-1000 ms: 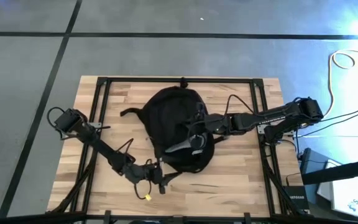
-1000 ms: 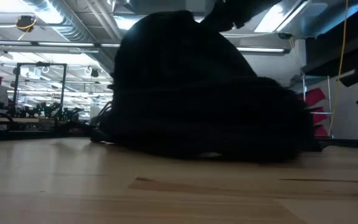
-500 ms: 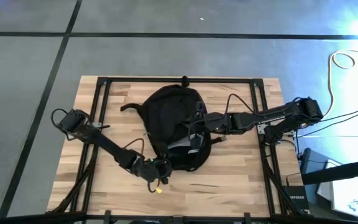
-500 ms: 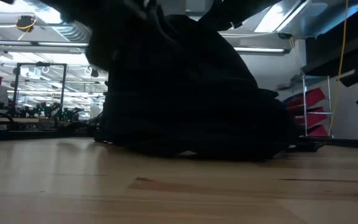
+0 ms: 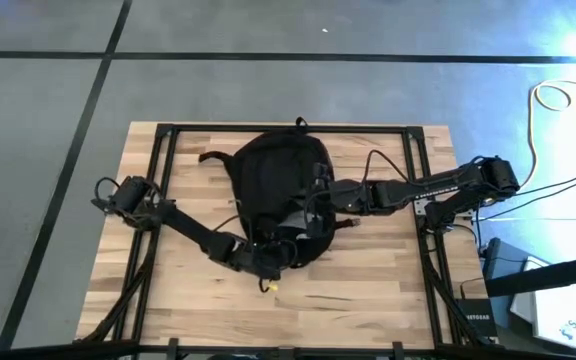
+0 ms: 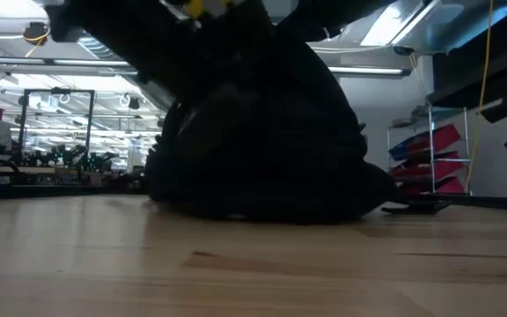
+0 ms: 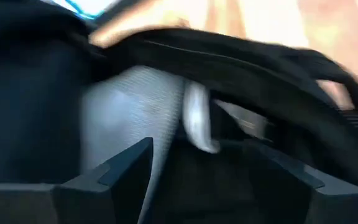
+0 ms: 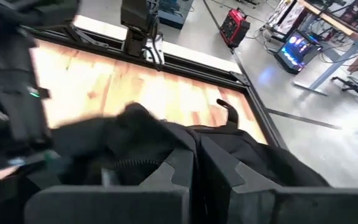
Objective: Unpack backpack
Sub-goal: Remove the transparent zipper bag from the black backpack
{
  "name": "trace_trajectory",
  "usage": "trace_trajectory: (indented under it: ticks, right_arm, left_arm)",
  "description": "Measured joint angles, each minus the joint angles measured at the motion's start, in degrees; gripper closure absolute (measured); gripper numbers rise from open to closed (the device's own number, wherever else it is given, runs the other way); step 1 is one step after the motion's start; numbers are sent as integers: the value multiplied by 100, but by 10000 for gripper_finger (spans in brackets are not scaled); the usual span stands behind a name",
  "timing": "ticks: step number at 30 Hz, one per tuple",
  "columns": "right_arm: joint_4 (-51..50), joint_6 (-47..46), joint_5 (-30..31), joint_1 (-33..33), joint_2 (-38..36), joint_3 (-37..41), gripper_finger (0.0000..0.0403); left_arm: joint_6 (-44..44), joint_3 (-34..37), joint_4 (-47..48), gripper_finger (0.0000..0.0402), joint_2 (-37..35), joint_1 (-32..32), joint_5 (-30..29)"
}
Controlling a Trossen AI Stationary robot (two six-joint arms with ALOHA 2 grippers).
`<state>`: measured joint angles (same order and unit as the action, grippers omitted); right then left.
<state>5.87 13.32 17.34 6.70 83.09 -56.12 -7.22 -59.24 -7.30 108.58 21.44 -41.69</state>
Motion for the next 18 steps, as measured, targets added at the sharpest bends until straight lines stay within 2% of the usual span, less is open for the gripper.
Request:
trace_trajectory:
  ticks: [2, 8, 18]
  right_arm:
    - [13, -16, -2, 0, 2, 0, 402]
    - [76, -287, -326, -1, -1, -2, 402]
    - [124, -310, -540, 0, -2, -2, 402]
  left_arm:
    - [262, -2, 240, 167, -5, -70, -70]
    - [147, 7, 343, 167, -5, -99, -1249]
    - [283, 11, -20, 167, -2, -465, -1100]
